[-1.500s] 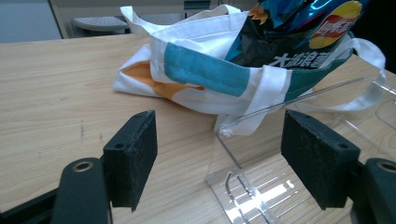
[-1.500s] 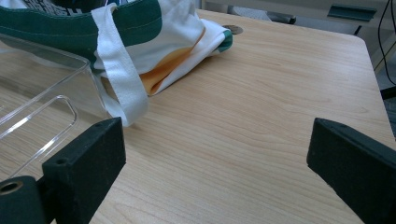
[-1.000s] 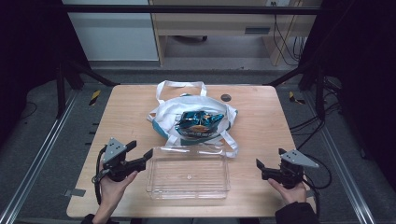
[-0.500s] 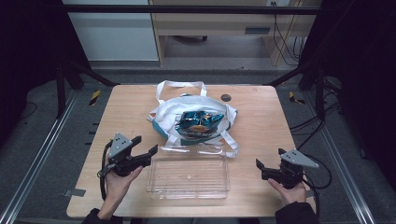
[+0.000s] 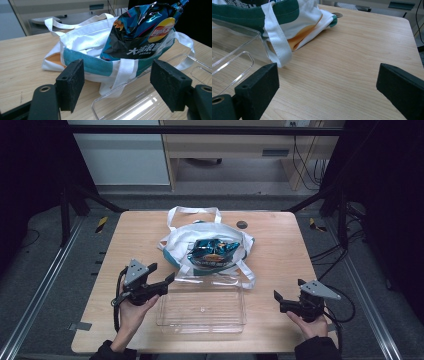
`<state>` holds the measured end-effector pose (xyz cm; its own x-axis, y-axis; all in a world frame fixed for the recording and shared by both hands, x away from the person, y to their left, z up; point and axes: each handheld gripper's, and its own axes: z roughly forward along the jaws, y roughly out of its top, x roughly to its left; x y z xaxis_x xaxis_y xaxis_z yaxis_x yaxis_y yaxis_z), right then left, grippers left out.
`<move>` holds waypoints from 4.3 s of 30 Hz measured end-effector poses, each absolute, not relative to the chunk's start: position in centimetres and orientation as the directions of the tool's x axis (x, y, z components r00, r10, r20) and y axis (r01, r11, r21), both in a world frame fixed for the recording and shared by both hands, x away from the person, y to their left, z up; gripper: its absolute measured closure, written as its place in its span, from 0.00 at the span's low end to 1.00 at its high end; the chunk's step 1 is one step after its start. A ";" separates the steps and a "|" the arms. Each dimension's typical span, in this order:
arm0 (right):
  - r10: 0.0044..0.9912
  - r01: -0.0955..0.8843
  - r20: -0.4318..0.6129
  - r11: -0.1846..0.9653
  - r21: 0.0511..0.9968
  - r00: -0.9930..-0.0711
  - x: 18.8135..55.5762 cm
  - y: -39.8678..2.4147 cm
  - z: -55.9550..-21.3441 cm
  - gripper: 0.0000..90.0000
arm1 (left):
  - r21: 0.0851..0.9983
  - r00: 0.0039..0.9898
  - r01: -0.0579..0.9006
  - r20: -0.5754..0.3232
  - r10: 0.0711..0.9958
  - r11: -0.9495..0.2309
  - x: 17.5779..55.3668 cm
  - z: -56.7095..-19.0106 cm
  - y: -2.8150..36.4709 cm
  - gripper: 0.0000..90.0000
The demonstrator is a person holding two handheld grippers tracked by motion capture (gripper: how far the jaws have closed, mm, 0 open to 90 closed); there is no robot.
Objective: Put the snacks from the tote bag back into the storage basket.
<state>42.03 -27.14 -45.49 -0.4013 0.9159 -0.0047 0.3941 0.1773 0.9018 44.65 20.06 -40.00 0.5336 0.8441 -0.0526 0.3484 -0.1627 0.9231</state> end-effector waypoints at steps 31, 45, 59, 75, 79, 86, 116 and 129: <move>0.916 0.396 -0.006 0.180 0.900 -0.402 42.1 -27.1 -45.6 0.05 | 0.938 0.557 0.313 -0.056 0.829 -0.148 46.8 -38.3 17.9 0.32; 0.914 0.399 -0.004 0.181 0.899 -0.405 42.2 -26.9 -45.5 0.05 | 0.938 0.574 0.301 -0.036 0.818 -0.170 47.6 -38.1 16.3 0.33; 0.915 0.402 -0.001 0.178 0.898 -0.403 42.2 -26.9 -45.5 0.05 | 0.929 0.583 0.298 0.003 0.812 -0.217 48.7 -37.8 15.0 0.38; 0.915 0.400 -0.002 0.179 0.899 -0.405 42.3 -26.9 -45.5 0.05 | 0.925 0.584 0.302 0.012 0.812 -0.231 49.6 -38.1 13.9 0.47; 0.915 0.400 -0.001 0.178 0.899 -0.405 42.3 -26.9 -45.5 0.05 | 0.922 0.585 0.302 0.023 0.811 -0.243 50.0 -38.0 13.3 0.50; 0.914 0.399 -0.005 0.182 0.899 -0.405 42.3 -26.9 -45.5 0.05 | 0.921 0.583 0.293 0.041 0.812 -0.257 50.2 -38.1 12.8 0.57; 0.912 0.399 -0.006 0.186 0.898 -0.411 42.3 -26.9 -45.5 0.06 | 0.918 0.557 0.337 -0.014 0.830 -0.211 51.4 -38.6 12.2 0.98; 0.912 0.400 -0.007 0.187 0.897 -0.411 42.3 -26.9 -45.5 0.06 | 0.937 0.573 0.306 -0.041 0.818 -0.167 50.7 -37.4 12.3 0.99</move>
<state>42.30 -26.91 -45.52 -0.4109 0.9116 -0.0067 0.3997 0.1868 0.8974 50.73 12.31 -37.44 0.5734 0.8182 -0.0412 0.3058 -0.1671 0.9373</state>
